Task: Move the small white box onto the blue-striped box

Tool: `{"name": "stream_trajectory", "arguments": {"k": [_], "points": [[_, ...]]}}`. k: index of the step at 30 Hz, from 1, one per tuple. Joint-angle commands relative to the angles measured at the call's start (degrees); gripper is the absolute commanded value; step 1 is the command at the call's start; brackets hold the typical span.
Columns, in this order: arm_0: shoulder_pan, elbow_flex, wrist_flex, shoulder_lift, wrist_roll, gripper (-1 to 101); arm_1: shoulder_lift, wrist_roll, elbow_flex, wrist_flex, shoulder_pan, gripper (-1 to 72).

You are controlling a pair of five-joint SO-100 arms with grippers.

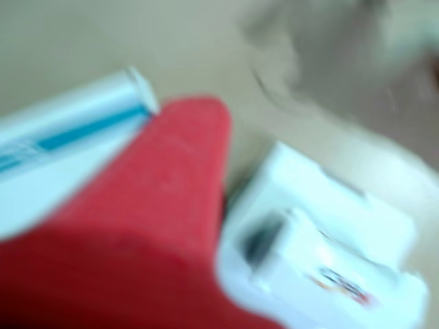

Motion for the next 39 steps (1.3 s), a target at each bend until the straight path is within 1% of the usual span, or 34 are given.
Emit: {"name": "stream_trajectory", "arguments": {"k": [1,3,5,9,11,12,16,19,21,26,34,37,39], "points": [[6.4,1.1,2.7,-3.9,-2.5,49,1.5,-1.8,-0.6,1.2,2.5,0.2],[8.8,2.3,2.8,-5.3,-4.1,48,1.5,-2.0,-0.6,1.1,2.6,0.2],[11.3,2.1,2.8,-5.8,-4.4,48,1.5,-2.0,-0.6,1.1,2.6,0.2],[17.7,3.0,2.6,-12.7,-4.9,48,1.5,-2.1,-0.6,1.1,2.7,0.2],[19.2,3.3,2.3,-14.9,-4.8,48,1.5,-2.1,-0.6,1.1,2.9,0.2],[19.0,3.7,1.6,-15.4,-4.8,48,1.5,-2.1,-0.6,1.1,2.9,0.2],[12.4,6.0,-1.8,-16.6,-3.2,48,1.5,-2.1,-0.6,1.1,2.9,0.2],[9.2,7.1,-4.5,-17.1,-2.0,48,1.5,-2.1,-0.6,1.1,3.0,0.2],[9.3,7.8,-6.2,-18.6,-1.8,48,1.5,-2.1,-0.6,1.1,3.0,0.2],[13.4,8.9,-9.9,-24.3,-2.7,47,1.5,-2.2,-0.6,1.1,3.2,0.2],[15.4,7.8,-11.0,-25.9,-4.2,47,1.5,-2.3,-0.6,1.1,3.5,0.2],[15.4,7.5,-13.1,-26.0,-6.4,45,1.5,-2.3,-0.6,1.1,3.6,0.2],[14.4,6.9,-14.2,-26.0,-7.6,41,1.5,-2.3,-0.6,1.1,3.6,0.2]]}}
